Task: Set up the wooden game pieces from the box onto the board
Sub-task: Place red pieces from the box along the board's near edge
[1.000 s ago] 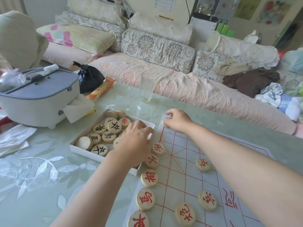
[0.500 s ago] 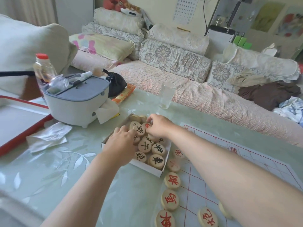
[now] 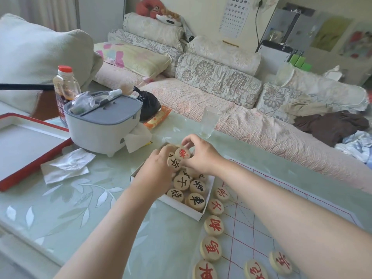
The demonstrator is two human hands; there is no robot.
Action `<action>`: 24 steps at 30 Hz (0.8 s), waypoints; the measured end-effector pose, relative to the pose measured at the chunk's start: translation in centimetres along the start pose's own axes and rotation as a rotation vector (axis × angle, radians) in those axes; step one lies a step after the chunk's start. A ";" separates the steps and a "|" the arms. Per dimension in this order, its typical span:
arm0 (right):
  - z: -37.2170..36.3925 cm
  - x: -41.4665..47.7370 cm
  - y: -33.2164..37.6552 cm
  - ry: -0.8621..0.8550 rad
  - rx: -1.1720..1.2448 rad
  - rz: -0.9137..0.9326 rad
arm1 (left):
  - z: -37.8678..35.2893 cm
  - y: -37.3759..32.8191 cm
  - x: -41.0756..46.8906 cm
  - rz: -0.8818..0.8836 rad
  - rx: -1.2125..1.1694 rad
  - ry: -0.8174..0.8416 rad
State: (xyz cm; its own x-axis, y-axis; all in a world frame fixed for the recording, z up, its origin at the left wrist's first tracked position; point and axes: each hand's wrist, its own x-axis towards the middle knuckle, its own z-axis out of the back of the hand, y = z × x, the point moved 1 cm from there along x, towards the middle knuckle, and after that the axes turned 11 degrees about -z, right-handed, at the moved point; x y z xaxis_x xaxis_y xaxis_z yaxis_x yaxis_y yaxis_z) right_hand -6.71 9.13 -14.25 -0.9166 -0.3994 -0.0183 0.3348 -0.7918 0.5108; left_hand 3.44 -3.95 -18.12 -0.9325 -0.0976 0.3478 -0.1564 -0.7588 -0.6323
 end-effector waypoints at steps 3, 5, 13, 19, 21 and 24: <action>-0.3 -1.3 0.8 0.084 0.113 0.049 | 0.0 -0.4 0.3 0.128 -0.176 -0.080; -0.7 -1.9 1.2 0.123 0.173 0.082 | -0.1 -0.6 0.4 0.221 -0.304 -0.133; 0.3 0.2 -0.1 -0.002 0.039 -0.023 | 1.0 0.3 0.2 0.415 -0.427 -0.264; 0.0 2.4 -2.0 -0.025 -0.109 -0.151 | 1.3 0.6 0.5 0.404 -0.367 -0.210; -0.5 2.7 -1.5 0.019 -0.190 -0.133 | 1.2 0.6 0.5 0.392 -0.375 -0.195; -1.4 2.8 -0.4 0.067 -0.346 -0.129 | 1.1 0.4 0.5 0.373 -0.366 -0.134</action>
State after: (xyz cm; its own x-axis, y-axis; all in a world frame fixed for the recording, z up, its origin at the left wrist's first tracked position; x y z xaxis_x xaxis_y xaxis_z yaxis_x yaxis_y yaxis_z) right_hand -9.09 7.73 -15.71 -0.9435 -0.3066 -0.1257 0.2823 -0.9423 0.1797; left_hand 3.30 -5.03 -17.48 -0.9007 -0.4165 0.1236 0.0517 -0.3853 -0.9213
